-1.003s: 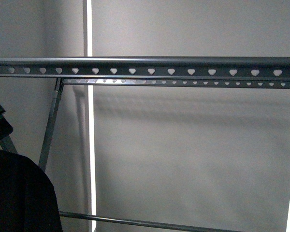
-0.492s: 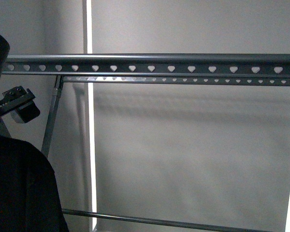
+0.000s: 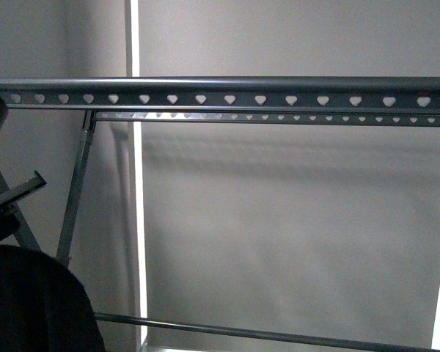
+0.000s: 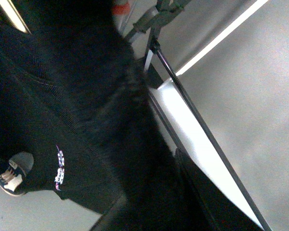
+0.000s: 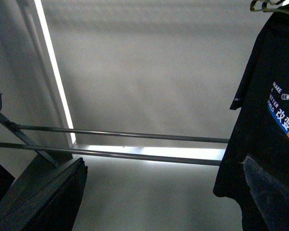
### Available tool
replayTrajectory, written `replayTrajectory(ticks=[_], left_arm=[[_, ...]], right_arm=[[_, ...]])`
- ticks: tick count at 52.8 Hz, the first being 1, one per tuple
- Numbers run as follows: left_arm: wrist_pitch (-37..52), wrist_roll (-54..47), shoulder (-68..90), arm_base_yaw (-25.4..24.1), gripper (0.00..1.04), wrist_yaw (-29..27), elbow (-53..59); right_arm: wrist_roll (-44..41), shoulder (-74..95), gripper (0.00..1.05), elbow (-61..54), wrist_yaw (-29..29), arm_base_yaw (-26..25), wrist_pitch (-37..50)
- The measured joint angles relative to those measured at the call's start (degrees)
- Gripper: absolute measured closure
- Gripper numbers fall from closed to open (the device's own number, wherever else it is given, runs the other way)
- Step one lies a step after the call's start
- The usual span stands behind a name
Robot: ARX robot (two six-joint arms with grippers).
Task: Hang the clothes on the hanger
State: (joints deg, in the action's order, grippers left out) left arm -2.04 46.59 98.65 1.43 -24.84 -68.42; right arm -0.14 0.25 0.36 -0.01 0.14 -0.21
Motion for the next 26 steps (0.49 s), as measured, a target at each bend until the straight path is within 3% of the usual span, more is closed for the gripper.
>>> replayTrajectory(ticks=[4,20,26], left_arm=[[2.93,-1.77,-4.39,-0.2,1.02,5.51,6.51],[-2.12,-27.12,-25.49,-2.16,1.01,36.06,27.04],[0.85,-41.13,-30.86,-3.19,1.01,43.65,29.46]], right_arm=[[0.0,0.0,0.07,0.0,0.0,0.0,0.0],[0.0,0.0,0.07,0.0,0.0,0.0,0.0],[0.0,0.0,0.07,0.0,0.0,0.0,0.0]])
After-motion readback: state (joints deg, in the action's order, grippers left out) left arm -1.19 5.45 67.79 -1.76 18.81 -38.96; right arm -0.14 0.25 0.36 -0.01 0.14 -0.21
